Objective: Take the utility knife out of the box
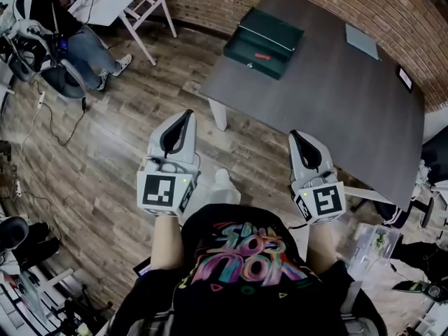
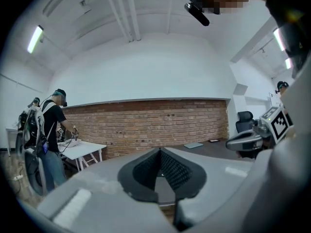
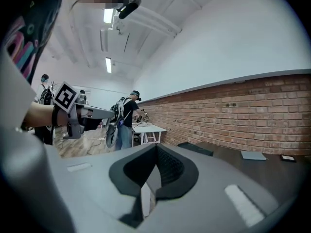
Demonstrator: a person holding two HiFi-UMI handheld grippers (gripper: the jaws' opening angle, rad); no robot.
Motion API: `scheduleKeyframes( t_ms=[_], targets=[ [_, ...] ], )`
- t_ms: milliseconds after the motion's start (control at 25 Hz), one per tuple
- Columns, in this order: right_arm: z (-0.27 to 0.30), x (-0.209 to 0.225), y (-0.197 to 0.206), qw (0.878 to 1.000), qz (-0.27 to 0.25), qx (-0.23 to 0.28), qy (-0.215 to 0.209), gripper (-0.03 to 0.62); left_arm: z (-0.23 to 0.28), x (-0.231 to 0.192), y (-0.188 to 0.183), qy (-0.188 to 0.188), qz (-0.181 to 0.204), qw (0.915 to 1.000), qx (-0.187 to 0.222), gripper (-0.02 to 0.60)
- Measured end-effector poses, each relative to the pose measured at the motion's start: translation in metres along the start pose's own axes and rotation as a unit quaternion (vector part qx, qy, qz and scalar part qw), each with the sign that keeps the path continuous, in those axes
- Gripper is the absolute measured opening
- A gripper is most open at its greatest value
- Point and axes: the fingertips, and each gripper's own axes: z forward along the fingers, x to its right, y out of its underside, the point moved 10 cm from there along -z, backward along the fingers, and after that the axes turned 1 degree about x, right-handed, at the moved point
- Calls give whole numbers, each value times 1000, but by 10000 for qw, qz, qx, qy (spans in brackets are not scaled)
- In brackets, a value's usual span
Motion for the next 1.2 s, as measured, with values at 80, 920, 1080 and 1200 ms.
scheduleKeyframes(
  t_ms=[80,920,1080,1200],
  targets=[
    [22,1,-3,10000,-3,-1,25,0,14,-15,0,50,-14,10000,-4,0],
    [110,26,15,9969,364,-595,353,0,106,-67,30,529,-368,9972,-389,0],
    [134,48,18,9969,411,-558,360,0,139,-74,26,571,-297,9973,-357,1],
    [156,70,17,9971,442,-486,387,0,172,-81,18,612,-224,9974,-308,0]
  ],
)
